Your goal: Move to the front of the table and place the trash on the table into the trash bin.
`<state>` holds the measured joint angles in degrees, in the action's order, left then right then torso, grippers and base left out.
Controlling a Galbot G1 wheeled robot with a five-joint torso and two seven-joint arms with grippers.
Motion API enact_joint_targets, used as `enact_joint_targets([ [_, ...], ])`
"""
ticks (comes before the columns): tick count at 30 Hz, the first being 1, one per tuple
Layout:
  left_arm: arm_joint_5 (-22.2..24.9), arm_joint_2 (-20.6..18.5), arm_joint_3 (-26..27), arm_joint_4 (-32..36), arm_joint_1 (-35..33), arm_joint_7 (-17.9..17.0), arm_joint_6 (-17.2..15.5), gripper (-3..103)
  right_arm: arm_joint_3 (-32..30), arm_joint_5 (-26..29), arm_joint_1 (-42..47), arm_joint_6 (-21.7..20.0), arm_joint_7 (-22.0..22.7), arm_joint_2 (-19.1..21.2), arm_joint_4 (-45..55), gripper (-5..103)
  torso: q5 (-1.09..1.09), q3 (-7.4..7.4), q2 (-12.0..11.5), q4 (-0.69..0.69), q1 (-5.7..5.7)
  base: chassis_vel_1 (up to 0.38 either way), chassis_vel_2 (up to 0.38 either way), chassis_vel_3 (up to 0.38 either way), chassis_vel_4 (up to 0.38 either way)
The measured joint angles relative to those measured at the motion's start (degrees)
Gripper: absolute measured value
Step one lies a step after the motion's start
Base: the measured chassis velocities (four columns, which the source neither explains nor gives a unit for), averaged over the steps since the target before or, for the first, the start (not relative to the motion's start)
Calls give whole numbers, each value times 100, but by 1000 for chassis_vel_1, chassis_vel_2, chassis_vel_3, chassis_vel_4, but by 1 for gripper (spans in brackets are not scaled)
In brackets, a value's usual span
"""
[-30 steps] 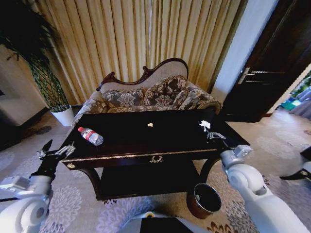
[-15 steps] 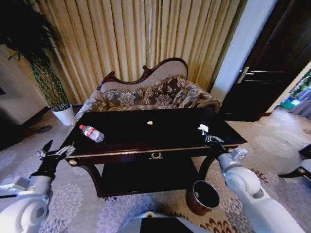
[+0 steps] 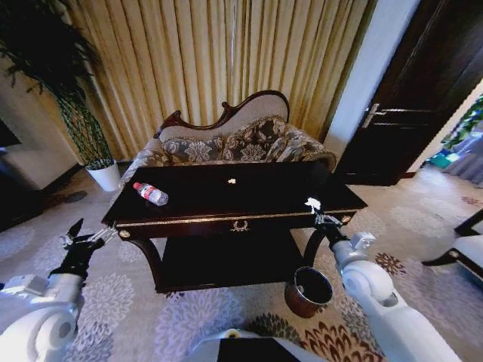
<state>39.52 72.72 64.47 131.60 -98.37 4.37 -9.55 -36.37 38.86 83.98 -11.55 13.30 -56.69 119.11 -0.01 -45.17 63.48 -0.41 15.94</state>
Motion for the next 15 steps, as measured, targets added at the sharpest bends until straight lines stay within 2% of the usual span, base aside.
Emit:
enact_joint_targets([
  [3,0,5,5,13,-8,16,12,100,-65,-100,98,-31,-75,-55,-143,0,1,0,-1,0,1,0,0,0,0],
  [6,-1,42,-2,26,-12,27,15,100,-149,-515,291,-73,-285,-130,-384,0,1,0,-1,-1,0,0,0,0,0],
  [15,-12,116,-38,26,-10,53,17,100,-16,-672,295,-93,-451,-427,-1181,0,0,0,0,0,1,0,0,0,0],
])
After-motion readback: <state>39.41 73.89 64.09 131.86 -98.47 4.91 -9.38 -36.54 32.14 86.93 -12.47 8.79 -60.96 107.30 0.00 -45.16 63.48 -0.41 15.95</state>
